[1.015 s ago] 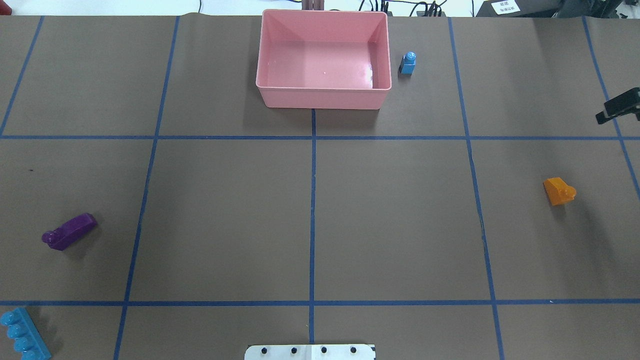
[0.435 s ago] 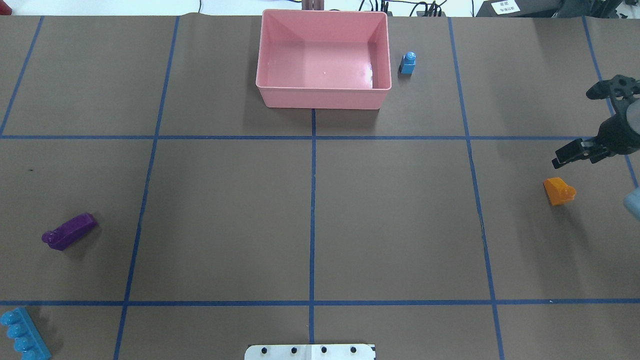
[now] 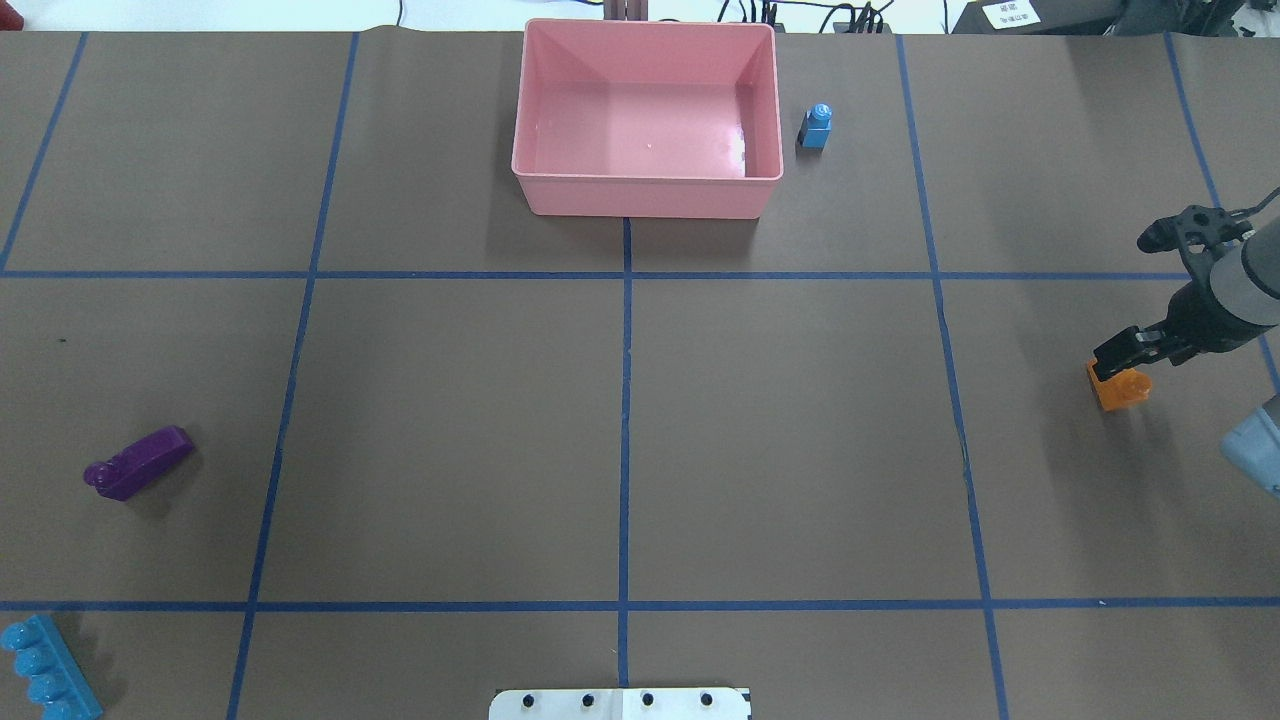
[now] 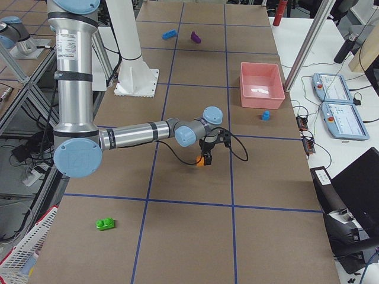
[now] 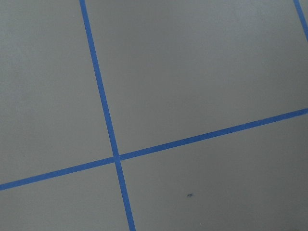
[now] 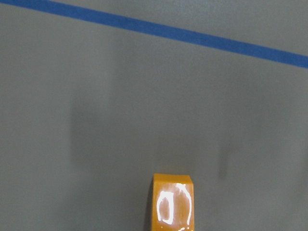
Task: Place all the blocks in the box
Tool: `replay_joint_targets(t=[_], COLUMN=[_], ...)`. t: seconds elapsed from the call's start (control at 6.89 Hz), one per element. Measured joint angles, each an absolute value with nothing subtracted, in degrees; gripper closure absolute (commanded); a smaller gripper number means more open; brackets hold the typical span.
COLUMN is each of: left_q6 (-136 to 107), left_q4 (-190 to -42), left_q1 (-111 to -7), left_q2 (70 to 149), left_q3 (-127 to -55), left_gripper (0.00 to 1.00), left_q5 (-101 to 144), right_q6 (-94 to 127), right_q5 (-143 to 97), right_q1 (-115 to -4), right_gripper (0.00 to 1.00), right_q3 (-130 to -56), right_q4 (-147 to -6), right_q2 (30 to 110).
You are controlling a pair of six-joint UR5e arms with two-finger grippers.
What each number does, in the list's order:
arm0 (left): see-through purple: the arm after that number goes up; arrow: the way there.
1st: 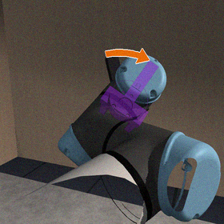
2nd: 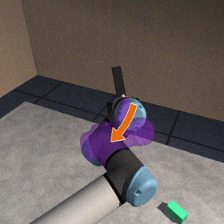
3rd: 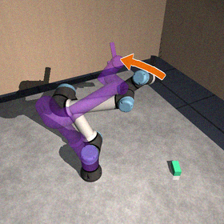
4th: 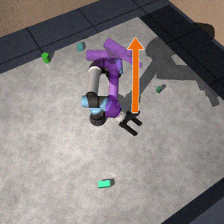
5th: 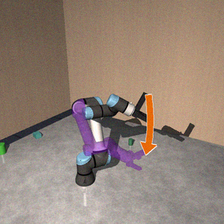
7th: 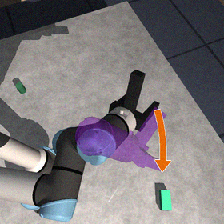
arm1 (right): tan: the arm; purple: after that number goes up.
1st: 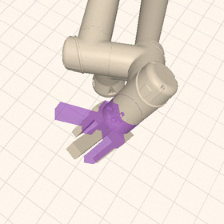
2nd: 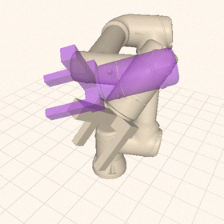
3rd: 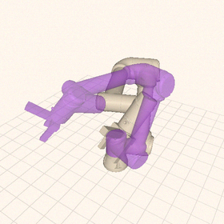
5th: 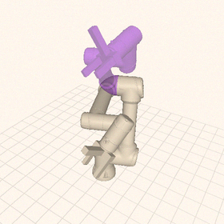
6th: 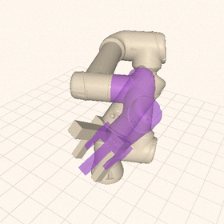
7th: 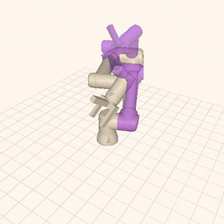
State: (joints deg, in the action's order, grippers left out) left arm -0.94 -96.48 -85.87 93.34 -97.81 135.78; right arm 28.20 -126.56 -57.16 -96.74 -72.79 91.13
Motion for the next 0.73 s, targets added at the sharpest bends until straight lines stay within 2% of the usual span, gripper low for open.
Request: replay_joint_targets(t=[0.15, 0.29, 0.44, 0.73], left_q6=[-1.0, -1.1, -1.1, -1.1], left_q4=[-96.9, -97.0, -97.1, -97.1], left_q1=[-85.9, -85.9, -85.9, -85.8], left_q2=[93.3, 93.3, 93.3, 93.3], left_q3=[-97.8, -97.9, -97.9, -98.0], left_gripper=[0.00, 0.00, 0.00, 0.00], left_q5=[135.8, 135.8, 135.8, 135.8], right_q6=[27.9, 27.4, 27.1, 27.0], right_q5=[-126.5, -126.6, -126.8, -127.4], right_q1=[-56.5, -55.9, -55.5, -55.3], right_gripper=[0.03, 0.43, 0.99, 1.00], right_q3=[-95.5, -94.1, -93.4, -93.0], right_q4=[-72.8, -72.7, -72.7, -72.9], right_q2=[90.9, 90.4, 90.1, 90.0])
